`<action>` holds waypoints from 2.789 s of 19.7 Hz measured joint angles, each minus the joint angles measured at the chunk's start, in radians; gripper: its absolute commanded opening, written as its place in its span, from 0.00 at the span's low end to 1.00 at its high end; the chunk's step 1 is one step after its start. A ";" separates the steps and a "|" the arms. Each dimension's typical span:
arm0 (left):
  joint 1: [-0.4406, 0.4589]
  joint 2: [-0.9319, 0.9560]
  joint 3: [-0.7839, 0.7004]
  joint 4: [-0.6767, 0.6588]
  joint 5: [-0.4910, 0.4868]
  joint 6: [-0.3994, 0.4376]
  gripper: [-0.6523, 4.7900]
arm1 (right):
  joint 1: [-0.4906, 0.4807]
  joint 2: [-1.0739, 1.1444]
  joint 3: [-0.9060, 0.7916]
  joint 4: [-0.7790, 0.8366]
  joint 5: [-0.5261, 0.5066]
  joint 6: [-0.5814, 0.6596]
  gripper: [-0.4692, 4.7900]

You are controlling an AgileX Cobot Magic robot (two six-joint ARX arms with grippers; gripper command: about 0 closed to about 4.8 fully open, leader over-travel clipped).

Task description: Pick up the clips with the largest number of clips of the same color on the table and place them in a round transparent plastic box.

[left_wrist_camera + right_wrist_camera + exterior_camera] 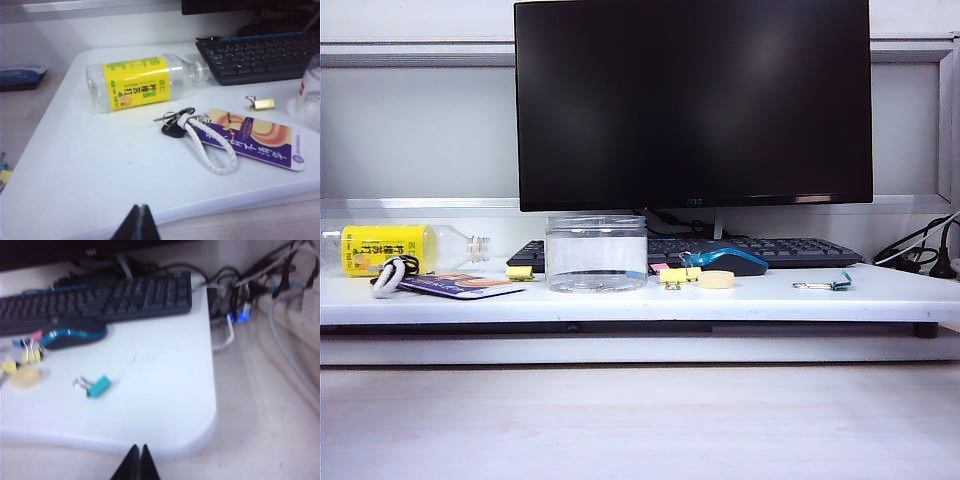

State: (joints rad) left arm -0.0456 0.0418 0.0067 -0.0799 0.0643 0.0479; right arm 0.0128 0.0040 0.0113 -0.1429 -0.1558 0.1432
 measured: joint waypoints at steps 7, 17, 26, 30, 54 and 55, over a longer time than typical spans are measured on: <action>0.000 0.000 0.000 0.000 0.000 0.000 0.11 | 0.000 0.000 0.001 -0.035 0.002 0.000 0.09; 0.000 0.000 0.000 0.001 0.046 -0.155 0.11 | 0.001 0.000 0.001 -0.026 -0.065 0.269 0.09; 0.000 0.001 0.000 0.154 0.312 -0.594 0.37 | 0.008 0.000 0.066 0.023 -0.254 0.327 0.17; -0.001 0.001 0.055 0.248 0.445 -0.599 0.47 | 0.008 0.000 0.134 0.021 -0.254 0.327 0.17; -0.192 0.978 0.949 -0.531 0.340 0.320 0.65 | 0.019 0.004 0.138 -0.152 -0.180 0.328 0.17; -0.231 1.022 0.964 -0.528 0.287 0.355 0.65 | 0.019 0.004 0.138 -0.152 -0.180 0.328 0.17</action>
State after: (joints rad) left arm -0.2768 1.0634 0.9707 -0.6083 0.3515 0.4026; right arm 0.0322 0.0078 0.1493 -0.2947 -0.3363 0.4709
